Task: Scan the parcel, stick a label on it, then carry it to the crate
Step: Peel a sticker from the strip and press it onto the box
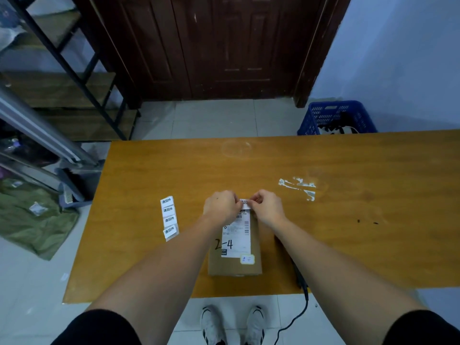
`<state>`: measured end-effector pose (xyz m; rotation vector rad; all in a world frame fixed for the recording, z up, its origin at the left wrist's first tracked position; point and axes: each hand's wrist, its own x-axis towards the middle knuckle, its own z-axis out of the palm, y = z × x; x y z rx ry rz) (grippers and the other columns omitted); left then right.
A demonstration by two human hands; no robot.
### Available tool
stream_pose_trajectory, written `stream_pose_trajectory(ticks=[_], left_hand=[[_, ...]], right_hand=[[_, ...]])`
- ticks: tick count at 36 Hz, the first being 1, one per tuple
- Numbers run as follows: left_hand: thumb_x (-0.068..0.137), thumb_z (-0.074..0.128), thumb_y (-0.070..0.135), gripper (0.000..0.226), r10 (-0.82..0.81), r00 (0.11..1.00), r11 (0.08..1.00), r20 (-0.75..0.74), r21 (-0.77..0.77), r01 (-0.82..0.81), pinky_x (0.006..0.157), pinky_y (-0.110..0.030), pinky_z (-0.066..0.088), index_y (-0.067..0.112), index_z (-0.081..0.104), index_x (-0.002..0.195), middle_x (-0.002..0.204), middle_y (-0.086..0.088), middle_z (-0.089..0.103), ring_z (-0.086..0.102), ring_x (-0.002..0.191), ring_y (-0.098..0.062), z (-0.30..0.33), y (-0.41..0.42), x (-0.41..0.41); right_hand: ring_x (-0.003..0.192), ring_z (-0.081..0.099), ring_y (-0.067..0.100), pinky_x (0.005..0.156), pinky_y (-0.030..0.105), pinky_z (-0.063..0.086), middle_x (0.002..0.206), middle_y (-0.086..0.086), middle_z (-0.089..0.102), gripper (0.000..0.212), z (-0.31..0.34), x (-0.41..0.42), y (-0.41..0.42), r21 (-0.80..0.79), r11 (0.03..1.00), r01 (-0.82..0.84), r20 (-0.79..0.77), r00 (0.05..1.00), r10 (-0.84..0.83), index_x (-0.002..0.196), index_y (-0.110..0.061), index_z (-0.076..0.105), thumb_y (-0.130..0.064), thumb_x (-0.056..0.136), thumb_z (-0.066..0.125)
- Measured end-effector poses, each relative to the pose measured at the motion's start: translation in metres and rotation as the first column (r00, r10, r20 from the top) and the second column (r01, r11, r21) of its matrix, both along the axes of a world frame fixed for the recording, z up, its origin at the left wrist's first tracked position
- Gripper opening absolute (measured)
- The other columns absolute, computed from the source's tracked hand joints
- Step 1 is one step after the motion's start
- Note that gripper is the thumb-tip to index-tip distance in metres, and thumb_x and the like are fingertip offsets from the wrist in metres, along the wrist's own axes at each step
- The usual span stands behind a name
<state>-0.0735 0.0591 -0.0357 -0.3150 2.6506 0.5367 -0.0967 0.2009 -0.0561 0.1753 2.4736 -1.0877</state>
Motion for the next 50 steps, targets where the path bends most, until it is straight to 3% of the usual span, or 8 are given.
stream_pose_trajectory(ticks=[6, 12, 16, 25, 32, 37, 42, 50], left_hand=[[0.101, 0.056, 0.04, 0.024, -0.042, 0.998, 0.997, -0.056, -0.073, 0.038, 0.069, -0.035, 0.058, 0.023, 0.072, 0.094, 0.085, 0.002, 0.073, 0.069, 0.079, -0.019, -0.003, 0.003, 0.002], [0.1, 0.058, 0.042, 0.024, -0.013, 0.997, 0.999, -0.072, -0.052, 0.009, 0.084, -0.04, 0.055, 0.022, 0.063, 0.112, 0.104, 0.0, 0.072, 0.065, 0.098, -0.023, -0.011, 0.003, -0.001], [0.098, 0.063, 0.043, 0.031, 0.029, 0.999, 0.999, -0.036, 0.023, -0.028, 0.093, -0.042, 0.053, 0.027, 0.061, 0.125, 0.112, 0.002, 0.074, 0.066, 0.106, -0.022, -0.015, -0.001, -0.005], [0.102, 0.054, 0.045, 0.019, 0.118, 0.977, 0.993, -0.177, 0.036, -0.114, 0.086, -0.04, 0.04, 0.029, 0.065, 0.1, 0.095, 0.004, 0.075, 0.066, 0.099, -0.022, -0.028, 0.003, -0.001], [0.104, 0.053, 0.039, 0.018, 0.1, 0.978, 0.993, -0.184, 0.075, -0.088, 0.089, -0.04, 0.037, 0.028, 0.067, 0.109, 0.107, 0.005, 0.072, 0.059, 0.108, -0.02, -0.024, 0.001, 0.003], [0.1, 0.06, 0.041, 0.029, -0.009, 0.989, 0.996, -0.15, 0.091, 0.022, 0.098, -0.04, 0.042, 0.028, 0.064, 0.126, 0.107, 0.009, 0.062, 0.054, 0.108, -0.016, -0.02, -0.01, 0.011], [0.099, 0.063, 0.043, 0.032, -0.023, 0.985, 0.995, -0.17, 0.089, 0.039, 0.098, -0.039, 0.041, 0.029, 0.063, 0.127, 0.11, 0.011, 0.062, 0.051, 0.107, -0.013, -0.016, -0.008, 0.014], [0.101, 0.053, 0.052, 0.034, -0.038, 0.978, 0.999, -0.204, 0.012, 0.041, 0.096, -0.04, 0.037, 0.031, 0.061, 0.127, 0.122, 0.009, 0.063, 0.052, 0.118, -0.018, -0.021, -0.003, 0.022]], right_hand=[[0.085, 0.071, 0.025, 0.074, 0.035, 0.058, 0.09, 0.003, 0.071, 0.007, 0.002, -0.002, 0.0, 0.01, 1.0, -0.014, 0.022, 1.0, 0.014, 0.096, -0.014, 0.07, -0.02, 0.092, 0.073], [0.074, 0.056, 0.01, 0.055, 0.016, 0.037, 0.078, -0.01, 0.055, 0.015, -0.002, -0.001, -0.001, 0.031, 0.999, -0.036, -0.015, 0.999, 0.036, 0.11, -0.012, 0.065, -0.018, 0.096, 0.068], [0.083, 0.059, 0.013, 0.06, 0.018, 0.04, 0.089, -0.004, 0.061, 0.024, -0.007, 0.001, -0.003, 0.012, 1.0, -0.013, -0.02, 1.0, 0.013, 0.12, -0.011, 0.064, -0.017, 0.097, 0.068], [0.068, 0.055, 0.004, 0.055, 0.021, 0.039, 0.083, -0.006, 0.061, 0.014, -0.015, 0.002, -0.006, -0.017, 0.999, 0.028, -0.019, 0.999, -0.029, 0.107, -0.018, 0.061, -0.029, 0.1, 0.065], [0.092, 0.065, 0.022, 0.077, 0.036, 0.052, 0.098, 0.0, 0.068, 0.004, -0.017, 0.005, -0.007, 0.041, 0.999, -0.012, -0.082, 0.997, 0.016, 0.101, -0.024, 0.055, -0.025, 0.105, 0.054], [0.105, 0.062, 0.019, 0.087, 0.032, 0.051, 0.121, 0.004, 0.065, 0.023, -0.017, 0.012, 0.0, 0.054, 0.993, -0.1, -0.102, 0.989, 0.106, 0.124, -0.014, 0.061, -0.02, 0.104, 0.053], [0.093, 0.054, 0.013, 0.08, 0.029, 0.043, 0.119, 0.002, 0.057, 0.038, -0.017, 0.017, 0.007, 0.048, 0.988, -0.147, -0.082, 0.985, 0.151, 0.132, -0.018, 0.057, -0.026, 0.096, 0.064], [0.094, 0.057, 0.015, 0.079, 0.032, 0.045, 0.117, 0.001, 0.06, 0.036, -0.024, 0.021, 0.011, 0.032, 0.99, -0.141, -0.124, 0.982, 0.144, 0.13, -0.023, 0.058, -0.037, 0.097, 0.064]])
